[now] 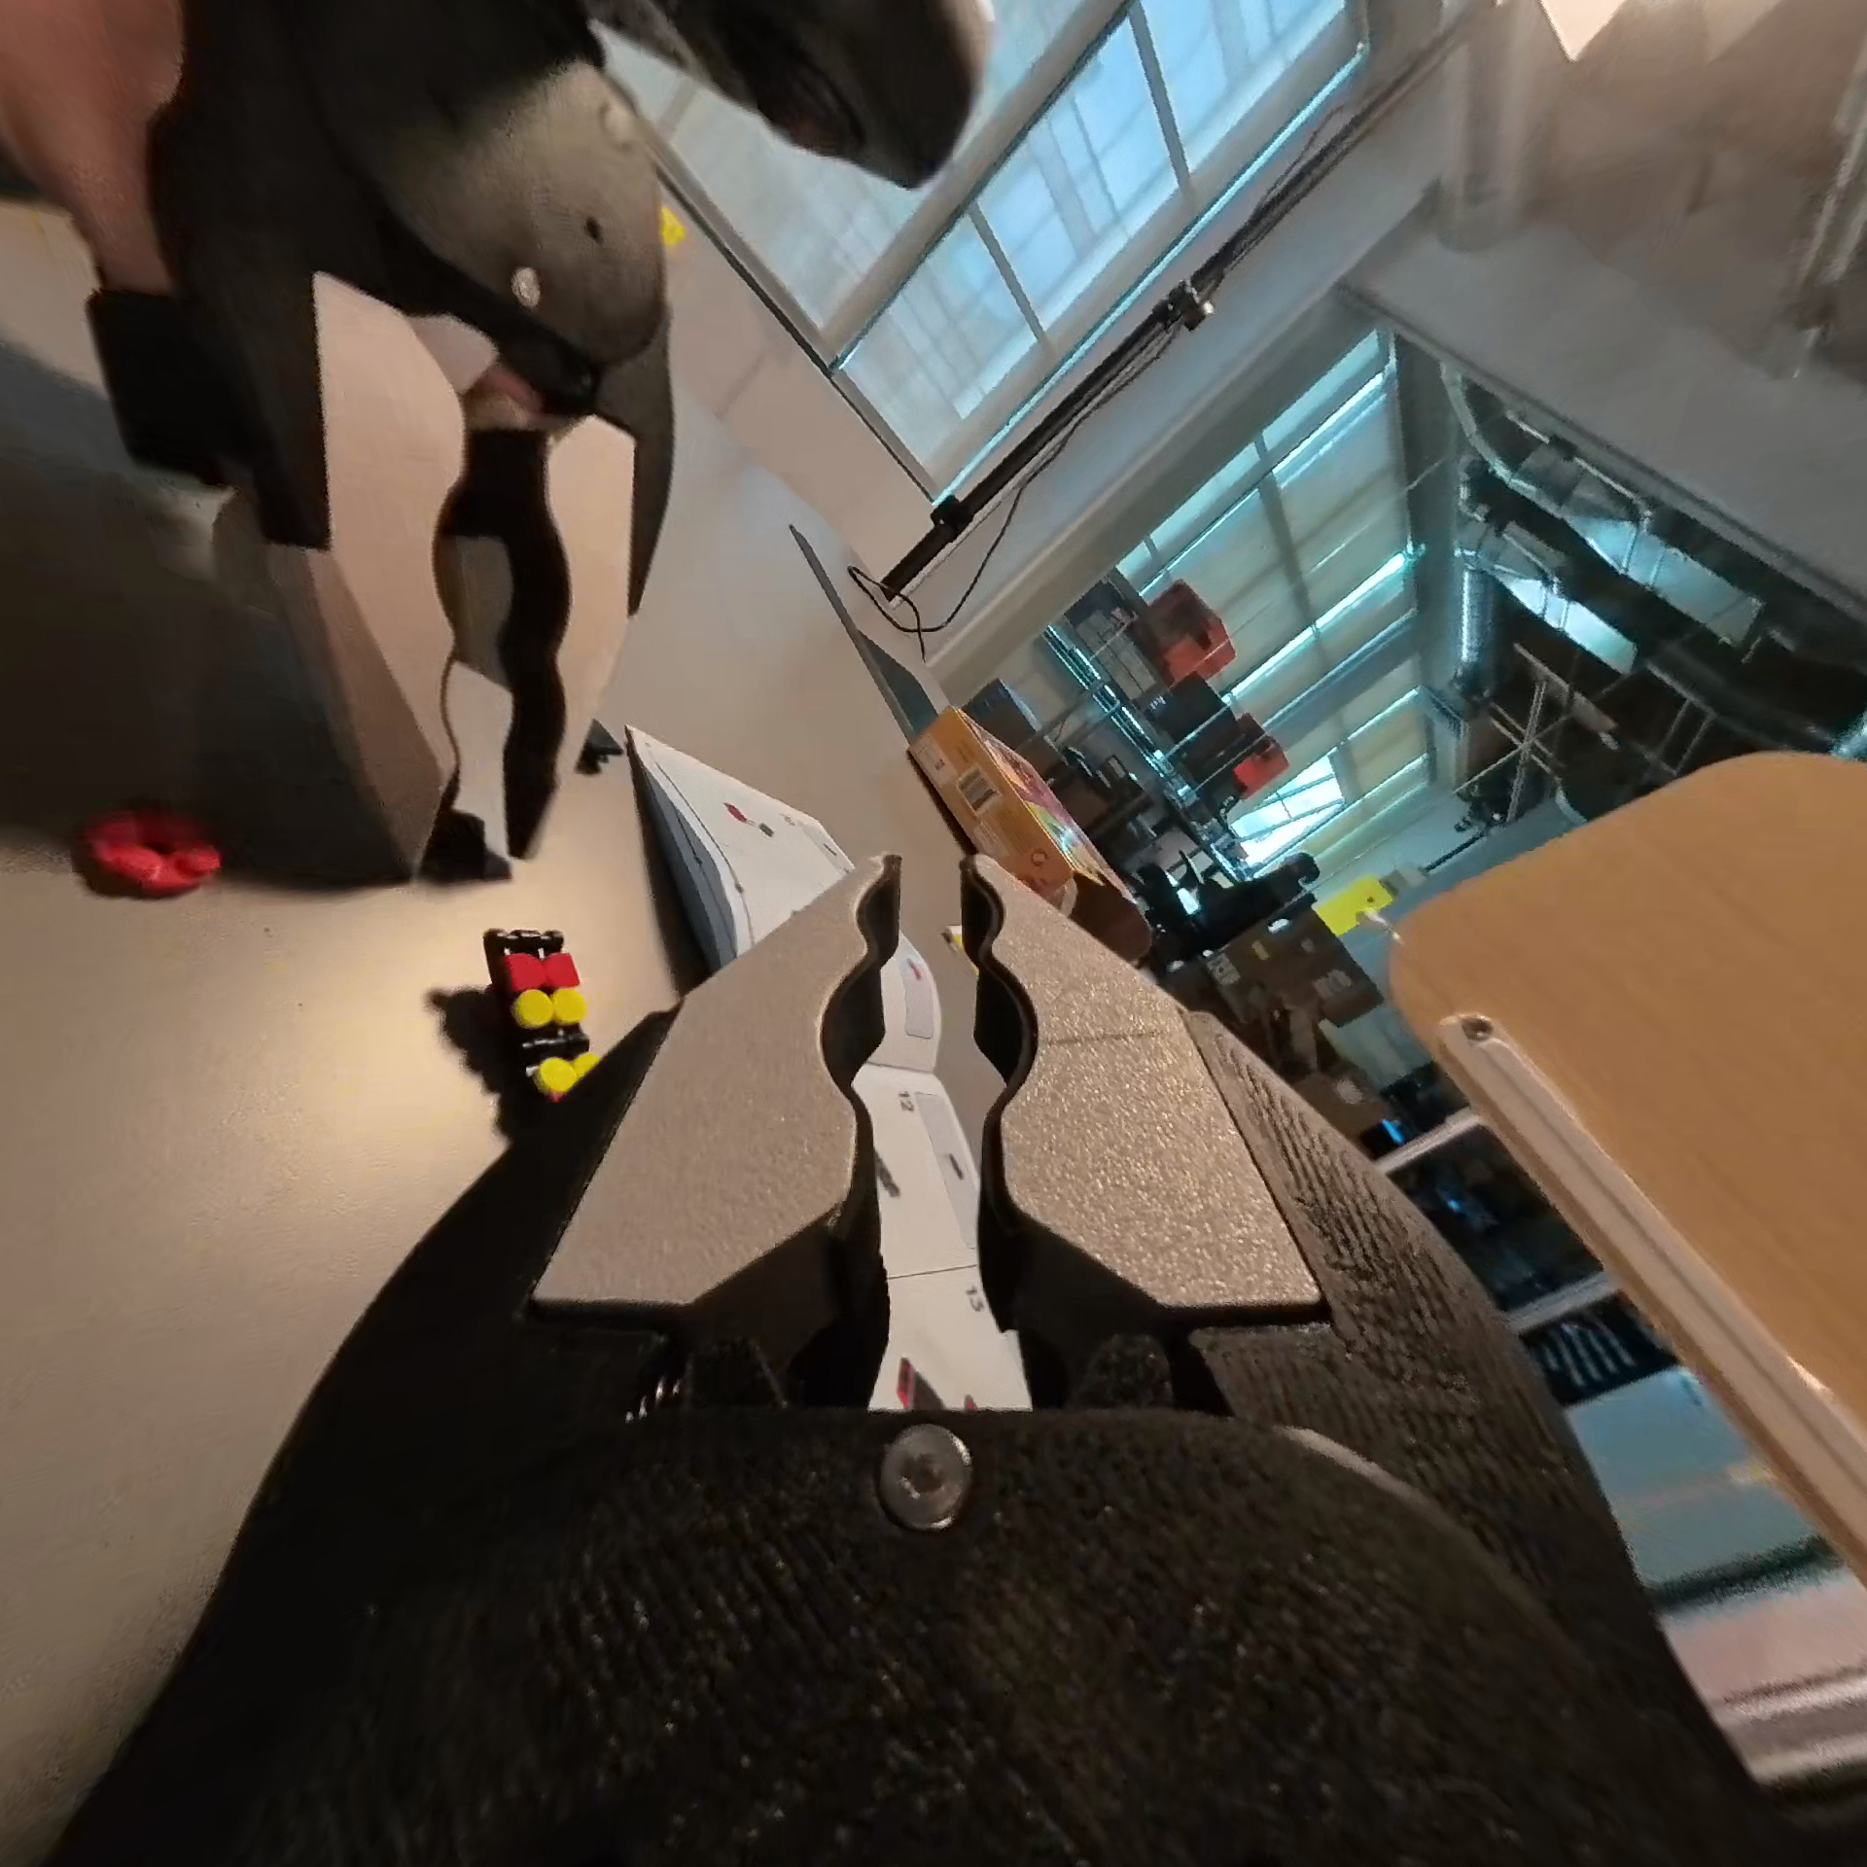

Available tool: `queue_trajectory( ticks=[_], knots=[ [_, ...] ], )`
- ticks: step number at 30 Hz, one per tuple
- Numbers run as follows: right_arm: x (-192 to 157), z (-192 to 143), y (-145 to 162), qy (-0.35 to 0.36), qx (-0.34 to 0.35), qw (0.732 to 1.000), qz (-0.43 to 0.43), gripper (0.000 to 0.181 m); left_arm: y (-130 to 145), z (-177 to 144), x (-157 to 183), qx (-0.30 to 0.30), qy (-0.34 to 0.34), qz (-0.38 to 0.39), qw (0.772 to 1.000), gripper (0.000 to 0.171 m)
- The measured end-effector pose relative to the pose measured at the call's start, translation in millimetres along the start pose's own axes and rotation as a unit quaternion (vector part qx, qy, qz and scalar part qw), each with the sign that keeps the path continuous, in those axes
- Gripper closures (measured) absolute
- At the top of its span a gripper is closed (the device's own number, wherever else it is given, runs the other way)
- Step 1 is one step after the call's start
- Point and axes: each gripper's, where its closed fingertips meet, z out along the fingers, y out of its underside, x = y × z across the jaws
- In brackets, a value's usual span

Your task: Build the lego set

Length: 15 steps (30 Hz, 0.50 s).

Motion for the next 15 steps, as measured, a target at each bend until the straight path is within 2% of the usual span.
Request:
queue_trajectory(
  ticks=[4,6,9,15],
  knots=[
    [2.8,-2.1,-2.1,0.002,0.011,1.0,0.018,0.171,-2.6,0.1,-4.7,0.064,-0.022,0.001,0.998,0.134],
    [1.5,-2.7,-2.5,-0.001,0.011,1.0,0.018,0.171,-1.6,-0.4,-5.0,0.082,-0.011,-0.013,0.996,0.132],
    [1.3,-4.6,-5.0,0.0,0.017,1.0,0.018,0.172,-0.2,0.9,-7.8,0.076,0.011,-0.048,0.996,0.117],
    [2.2,-5.5,-3.5,-0.001,0.014,0.999,0.028,0.171,-0.3,0.8,-3.5,0.076,0.021,-0.035,0.996,0.108]
  ],
)
